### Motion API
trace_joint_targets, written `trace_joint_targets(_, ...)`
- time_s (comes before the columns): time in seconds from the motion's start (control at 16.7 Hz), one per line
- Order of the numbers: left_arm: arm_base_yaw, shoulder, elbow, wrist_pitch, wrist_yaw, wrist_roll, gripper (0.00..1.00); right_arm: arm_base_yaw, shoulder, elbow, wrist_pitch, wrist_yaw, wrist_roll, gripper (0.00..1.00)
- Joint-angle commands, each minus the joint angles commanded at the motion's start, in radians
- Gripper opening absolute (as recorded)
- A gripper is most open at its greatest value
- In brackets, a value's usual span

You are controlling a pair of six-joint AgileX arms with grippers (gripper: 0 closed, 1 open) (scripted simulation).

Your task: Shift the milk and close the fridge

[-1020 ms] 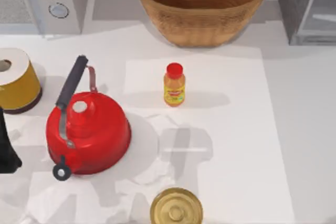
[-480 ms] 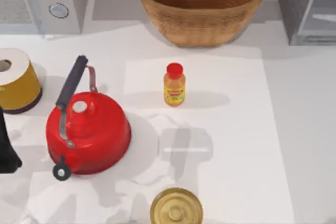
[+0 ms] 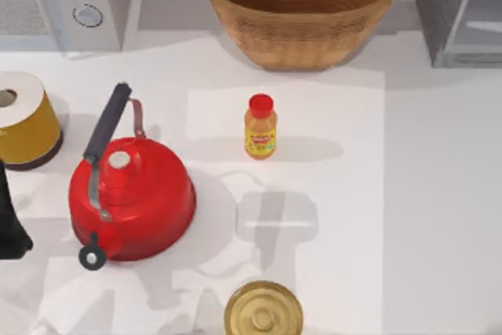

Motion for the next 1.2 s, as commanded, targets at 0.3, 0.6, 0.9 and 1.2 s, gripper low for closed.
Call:
trace_joint_targets(0.3,0.000,0.000,0.000,0.000,0.000,0.000,1.00,0.007,-0.007,0.001,0.020,0.000,0.019,1.00)
trace_joint_targets(0.6,0.000,0.000,0.000,0.000,0.000,0.000,1.00,0.059,-0.009,-0.042,0.053,0.047,0.069,1.00)
trace_joint_targets(0.9,0.000,0.000,0.000,0.000,0.000,0.000,1.00,0.342,-0.044,-0.125,0.145,0.248,0.247,1.00)
trace_joint_targets(1.2,0.000,0.000,0.000,0.000,0.000,0.000,1.00,0.697,-0.122,-0.231,0.260,0.516,0.473,1.00)
